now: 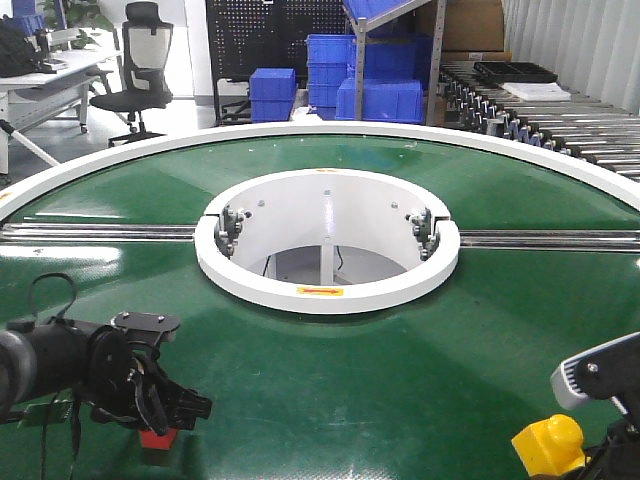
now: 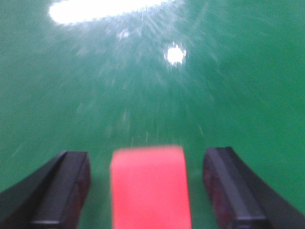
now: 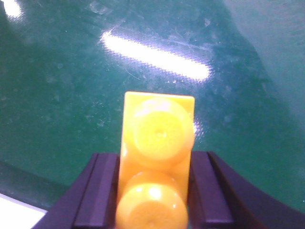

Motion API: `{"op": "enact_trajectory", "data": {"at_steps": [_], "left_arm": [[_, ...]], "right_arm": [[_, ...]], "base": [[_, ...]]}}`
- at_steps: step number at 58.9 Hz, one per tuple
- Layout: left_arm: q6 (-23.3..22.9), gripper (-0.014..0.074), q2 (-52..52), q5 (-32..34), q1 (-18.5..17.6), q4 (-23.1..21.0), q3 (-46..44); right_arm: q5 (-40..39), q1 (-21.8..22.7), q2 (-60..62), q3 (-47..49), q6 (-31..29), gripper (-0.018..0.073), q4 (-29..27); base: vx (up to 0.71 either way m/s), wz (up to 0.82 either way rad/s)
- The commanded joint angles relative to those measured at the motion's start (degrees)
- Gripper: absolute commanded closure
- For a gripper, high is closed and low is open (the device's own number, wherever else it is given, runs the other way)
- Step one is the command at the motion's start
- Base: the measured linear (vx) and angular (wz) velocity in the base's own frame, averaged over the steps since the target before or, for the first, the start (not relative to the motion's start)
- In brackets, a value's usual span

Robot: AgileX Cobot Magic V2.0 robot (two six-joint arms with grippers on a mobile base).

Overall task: Pick red and yellow blocks into blue bin
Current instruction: 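Reach the left gripper down to the red cube and close on it, then lift the red cube off the conveyor with the left gripper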

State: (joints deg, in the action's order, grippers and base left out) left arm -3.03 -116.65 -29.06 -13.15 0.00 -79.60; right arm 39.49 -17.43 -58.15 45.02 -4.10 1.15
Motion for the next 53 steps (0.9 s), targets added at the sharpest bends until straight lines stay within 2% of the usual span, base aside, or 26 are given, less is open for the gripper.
{"op": "enact_trajectory", "data": {"at_steps": [1, 10, 19, 29, 43, 49, 53], "left_arm": [[-0.6, 0.0043, 1.9, 2.8, -0.5, -0.8, -2.9], [-0.6, 0.009, 1.6, 1.7, -0.5, -0.8, -3.2], [-0.5, 0.0177, 1.9, -0.4, -0.5, -0.7, -3.2], [-0.5, 0.0253, 4.5, -4.7, -0.5, -0.8, -3.2], [0.9, 0.0329, 16.8, -11.3, -1.3, -1.5, -2.1], [4.3, 0.0354, 24.5, -9.4, -3.5, -2.3, 2.8], [4.9, 0.0365, 29.4, -7.7, -5.2, -2.3, 6.0]], "right_arm": [[-3.3, 0.1, 1.1, 1.6, -0.5, 0.0328, 0.3], [-3.3, 0.1, 1.1, 1.6, -0.5, 0.0328, 0.3], [-3.3, 0.1, 1.1, 1.6, -0.5, 0.0328, 0.3], [-3.2, 0.1, 1.1, 1.6, -0.5, 0.0328, 0.3], [-2.5, 0.1, 1.1, 1.6, -0.5, 0.0328, 0.3], [-2.2, 0.1, 1.1, 1.6, -0.5, 0.0328, 0.3], [-2.2, 0.1, 1.1, 1.6, -0.5, 0.0328, 0.3]], "base": [[0.0, 0.0], [0.0, 0.0], [0.0, 0.0], [0.0, 0.0], [0.0, 0.0], [0.0, 0.0], [0.0, 0.0]]}}
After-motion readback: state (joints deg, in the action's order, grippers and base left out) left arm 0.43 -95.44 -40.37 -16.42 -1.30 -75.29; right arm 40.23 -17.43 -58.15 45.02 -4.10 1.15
